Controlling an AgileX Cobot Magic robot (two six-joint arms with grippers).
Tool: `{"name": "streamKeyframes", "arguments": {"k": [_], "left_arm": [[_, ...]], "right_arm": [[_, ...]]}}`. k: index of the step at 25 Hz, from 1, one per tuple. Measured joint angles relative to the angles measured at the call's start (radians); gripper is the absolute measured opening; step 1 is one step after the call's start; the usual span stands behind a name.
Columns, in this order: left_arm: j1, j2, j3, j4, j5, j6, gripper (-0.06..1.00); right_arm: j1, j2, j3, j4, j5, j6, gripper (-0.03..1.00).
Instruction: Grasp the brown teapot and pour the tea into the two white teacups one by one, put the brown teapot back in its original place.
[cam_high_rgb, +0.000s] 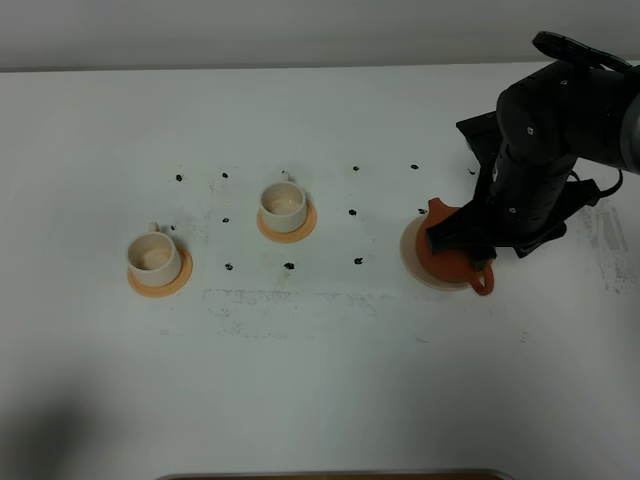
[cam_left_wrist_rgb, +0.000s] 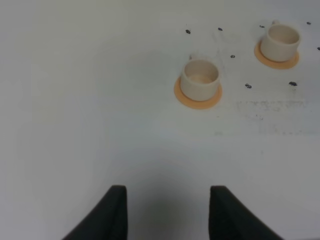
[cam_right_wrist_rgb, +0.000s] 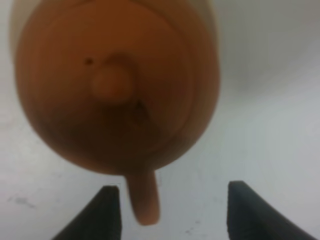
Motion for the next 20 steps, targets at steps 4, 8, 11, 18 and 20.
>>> {"name": "streamKeyframes", "arguments": {"k": [4, 8, 11, 18, 20], "left_arm": [[0.000, 0.000, 0.000, 0.000, 0.000, 0.000, 0.41], [0.000, 0.000, 0.000, 0.000, 0.000, -0.001, 0.41], [0.000, 0.000, 0.000, 0.000, 0.000, -0.001, 0.41], [0.000, 0.000, 0.000, 0.000, 0.000, -0.001, 0.41], [0.000, 0.000, 0.000, 0.000, 0.000, -0.001, 0.41]], "right_arm": [[0.000, 0.002, 0.000, 0.009, -0.001, -0.012, 0.49], [0.000, 0.005, 0.000, 0.019, -0.002, -0.023, 0.49], [-0.003, 0.014, 0.000, 0.022, -0.003, -0.029, 0.49], [-0.023, 0.035, 0.000, 0.044, -0.010, -0.051, 0.49], [-0.024, 0.036, 0.000, 0.045, -0.012, -0.056, 0.49]]}}
